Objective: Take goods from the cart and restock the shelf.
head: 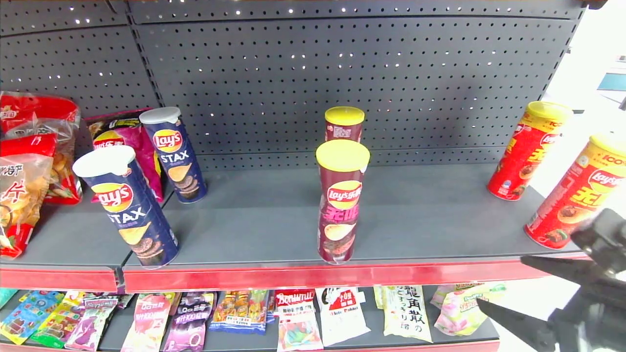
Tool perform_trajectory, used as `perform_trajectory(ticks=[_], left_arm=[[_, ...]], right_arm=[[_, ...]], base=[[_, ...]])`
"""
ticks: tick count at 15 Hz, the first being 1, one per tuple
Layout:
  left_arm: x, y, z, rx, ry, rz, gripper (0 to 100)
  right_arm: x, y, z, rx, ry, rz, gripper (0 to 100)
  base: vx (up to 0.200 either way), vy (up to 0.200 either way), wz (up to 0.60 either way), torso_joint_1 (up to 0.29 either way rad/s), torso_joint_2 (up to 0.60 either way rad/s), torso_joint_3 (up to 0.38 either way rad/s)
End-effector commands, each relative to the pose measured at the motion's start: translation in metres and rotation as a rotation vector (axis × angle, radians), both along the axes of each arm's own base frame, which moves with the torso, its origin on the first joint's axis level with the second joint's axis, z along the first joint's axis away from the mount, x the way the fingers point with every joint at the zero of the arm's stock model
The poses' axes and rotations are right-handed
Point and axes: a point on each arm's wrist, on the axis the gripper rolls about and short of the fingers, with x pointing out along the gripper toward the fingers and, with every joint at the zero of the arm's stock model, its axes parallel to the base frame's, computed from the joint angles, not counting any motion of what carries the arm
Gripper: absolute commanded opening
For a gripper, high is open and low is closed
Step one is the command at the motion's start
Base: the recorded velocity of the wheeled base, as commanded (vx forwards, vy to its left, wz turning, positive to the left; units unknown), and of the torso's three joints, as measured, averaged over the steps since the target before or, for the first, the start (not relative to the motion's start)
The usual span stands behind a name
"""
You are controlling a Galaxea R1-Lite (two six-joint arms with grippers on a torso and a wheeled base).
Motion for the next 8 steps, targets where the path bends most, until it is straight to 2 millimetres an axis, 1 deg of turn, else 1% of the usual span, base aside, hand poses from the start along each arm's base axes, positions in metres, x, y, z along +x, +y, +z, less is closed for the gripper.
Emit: perform_trajectory(ticks=[1,2,4,5,6,7,8], left_arm=[[0.0,0.0,0.0,0.0,0.0,0.0,100],[0.0,0.0,0.0,0.0,0.001,0.002,100],[0.0,0.0,0.0,0.0,0.001,0.0,100],[0.0,0.0,0.0,0.0,0.001,0.0,100],[0.0,0.0,0.0,0.0,0.001,0.0,100],[0.0,0.0,0.0,0.0,0.0,0.002,100],[0.0,0.0,0.0,0.0,0.001,0.0,100]], right_arm=[[-0.051,-0.049,-0.024,0.004,-0.147,-0.147,100],[-0.068,-0.058,-0.035,0.0,-0.205,-0.173,100],[-0.099,-0.064,-0.061,0.034,-0.332,-0.184,100],[-0.113,-0.066,-0.076,0.053,-0.423,-0.2,100],[-0.121,-0.067,-0.09,0.075,-0.492,-0.218,100],[-0.12,-0.068,-0.09,0.089,-0.491,-0.291,100],[-0.12,-0.071,-0.088,0.088,-0.504,-0.422,100]], base=[[0.0,0.0,0.0,0.0,0.0,0.0],[0.0,0.0,0.0,0.0,0.0,0.0],[0.0,0.0,0.0,0.0,0.0,0.0],[0.0,0.0,0.0,0.0,0.0,0.0],[0.0,0.0,0.0,0.0,0.0,0.0],[0.0,0.0,0.0,0.0,0.0,0.0],[0.0,0.0,0.0,0.0,0.0,0.0]])
